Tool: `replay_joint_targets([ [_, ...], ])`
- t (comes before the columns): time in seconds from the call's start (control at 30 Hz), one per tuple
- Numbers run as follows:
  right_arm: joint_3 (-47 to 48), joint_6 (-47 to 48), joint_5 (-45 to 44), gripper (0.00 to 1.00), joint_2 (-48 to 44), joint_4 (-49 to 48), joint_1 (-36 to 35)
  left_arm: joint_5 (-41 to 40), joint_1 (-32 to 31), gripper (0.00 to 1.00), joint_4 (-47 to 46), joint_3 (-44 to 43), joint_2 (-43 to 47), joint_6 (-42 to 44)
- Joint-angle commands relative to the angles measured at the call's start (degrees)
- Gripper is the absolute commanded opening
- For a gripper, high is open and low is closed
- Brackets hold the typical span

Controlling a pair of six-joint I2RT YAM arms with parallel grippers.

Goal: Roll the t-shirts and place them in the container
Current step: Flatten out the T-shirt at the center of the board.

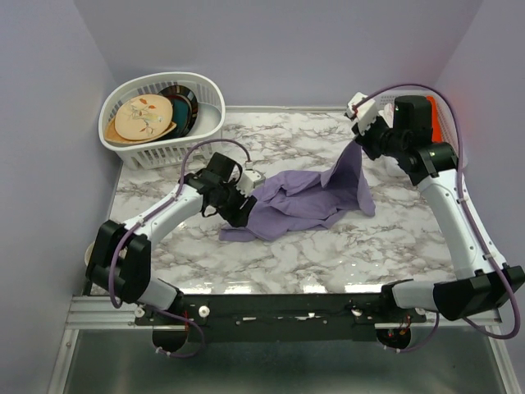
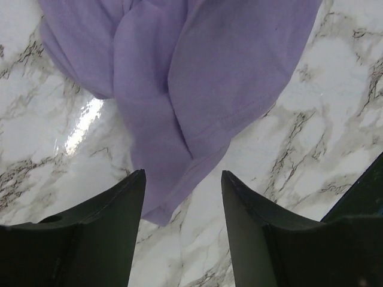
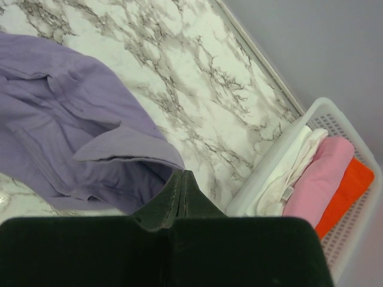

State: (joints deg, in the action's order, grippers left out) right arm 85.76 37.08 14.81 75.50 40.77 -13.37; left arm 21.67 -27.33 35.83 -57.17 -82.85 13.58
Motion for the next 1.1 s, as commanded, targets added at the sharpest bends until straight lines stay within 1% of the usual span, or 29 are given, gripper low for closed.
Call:
replay_joint_targets([
  [0.0,-4.2,-1.1,-0.7,0.01,-3.3,-1.0,0.9,3.8,-1.2,0.6,-1.9,-3.5,-4.1,-2.3],
  [0.2,-5.7,-1.6,0.4,0.0,-4.0,-1.7,2.0,4.0,-2.7,0.6,-1.3,-5.3,-8.1,-4.1],
  [0.3,-6.0,-1.6,0.9,0.0,-4.1,-2.0,2.5,2.8,-4.0,0.6,-0.6,-5.4,-9.6,-4.3],
  [0.5,-6.2,-1.8,1.4,0.0,-3.7,-2.5,3.0,2.4,-5.4,0.55,-0.1,-5.1,-10.6,-4.1],
  [0.63,-6.1,-2.0,1.5,0.0,-3.4,-2.8,3.2,2.6,-6.2,0.43,0.6,-5.6,-11.0,-3.7],
  [0.67,-6.1,-2.0,1.6,0.0,-3.3,-3.0,3.3,2.8,-6.2,0.38,1.1,-5.8,-11.0,-3.7],
  [0.7,-6.0,-2.0,1.6,0.0,-3.2,-3.0,3.3,2.9,-6.2,0.36,1.3,-6.1,-11.0,-3.6],
  [0.77,-6.0,-2.1,1.5,0.0,-2.6,-3.3,3.4,3.1,-6.2,0.19,1.9,-6.2,-10.6,-3.1],
  [0.87,-5.0,-2.5,1.2,0.01,-1.9,-3.7,3.5,1.6,-6.2,0.0,2.7,-6.1,-9.4,-2.1],
  [0.9,-4.5,-2.5,0.8,0.01,-1.7,-3.8,3.6,0.2,-6.2,0.0,3.7,-7.0,-8.9,-1.4],
  [0.93,-2.9,-2.4,0.2,0.0,-1.6,-3.8,3.7,-0.8,-6.0,0.0,5.3,-8.0,-8.3,2.1],
  [0.97,-1.7,-2.5,-1.0,0.0,-1.2,-4.1,3.9,-2.1,-5.4,0.0,9.7,-9.3,-6.6,4.1],
  [1.0,-0.3,-2.7,-1.4,0.0,-1.0,-4.3,4.9,-3.7,-4.8,0.0,12.1,-12.4,-5.5,6.4],
  [1.03,3.8,-3.7,-1.6,0.0,-0.6,-4.6,5.8,-7.9,-4.0,0.0,15.0,-14.5,-4.7,9.5],
  [1.07,5.8,-4.3,-2.0,0.0,0.7,-4.8,6.7,-9.8,-3.2,0.0,21.1,-16.8,-3.8,14.5],
])
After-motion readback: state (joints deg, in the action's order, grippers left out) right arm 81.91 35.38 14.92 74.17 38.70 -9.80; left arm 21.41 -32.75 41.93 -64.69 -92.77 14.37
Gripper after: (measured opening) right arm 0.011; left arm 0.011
